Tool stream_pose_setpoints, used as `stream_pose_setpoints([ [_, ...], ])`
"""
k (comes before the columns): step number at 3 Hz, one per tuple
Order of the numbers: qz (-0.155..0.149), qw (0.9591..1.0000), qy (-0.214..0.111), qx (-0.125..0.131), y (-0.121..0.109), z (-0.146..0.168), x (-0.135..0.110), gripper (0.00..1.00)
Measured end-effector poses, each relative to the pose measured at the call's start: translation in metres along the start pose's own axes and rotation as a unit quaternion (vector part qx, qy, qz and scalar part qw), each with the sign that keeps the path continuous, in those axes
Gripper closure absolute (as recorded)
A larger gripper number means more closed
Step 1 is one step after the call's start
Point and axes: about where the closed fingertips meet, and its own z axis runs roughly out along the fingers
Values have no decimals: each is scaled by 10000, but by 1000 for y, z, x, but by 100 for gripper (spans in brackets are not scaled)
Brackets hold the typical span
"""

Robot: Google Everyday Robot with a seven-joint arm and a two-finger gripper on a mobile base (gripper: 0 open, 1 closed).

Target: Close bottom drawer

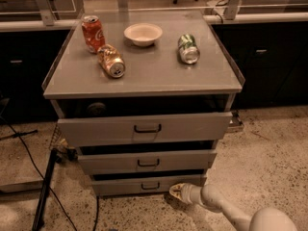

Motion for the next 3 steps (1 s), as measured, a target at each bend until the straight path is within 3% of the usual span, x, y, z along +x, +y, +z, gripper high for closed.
stream_pose_setpoints([
  [1,239,9974,387,-551,23,-37,21,100],
  [2,562,9885,622,-1255,71,-79,22,100],
  [3,608,9862,623,-1411,85,-82,18,84],
])
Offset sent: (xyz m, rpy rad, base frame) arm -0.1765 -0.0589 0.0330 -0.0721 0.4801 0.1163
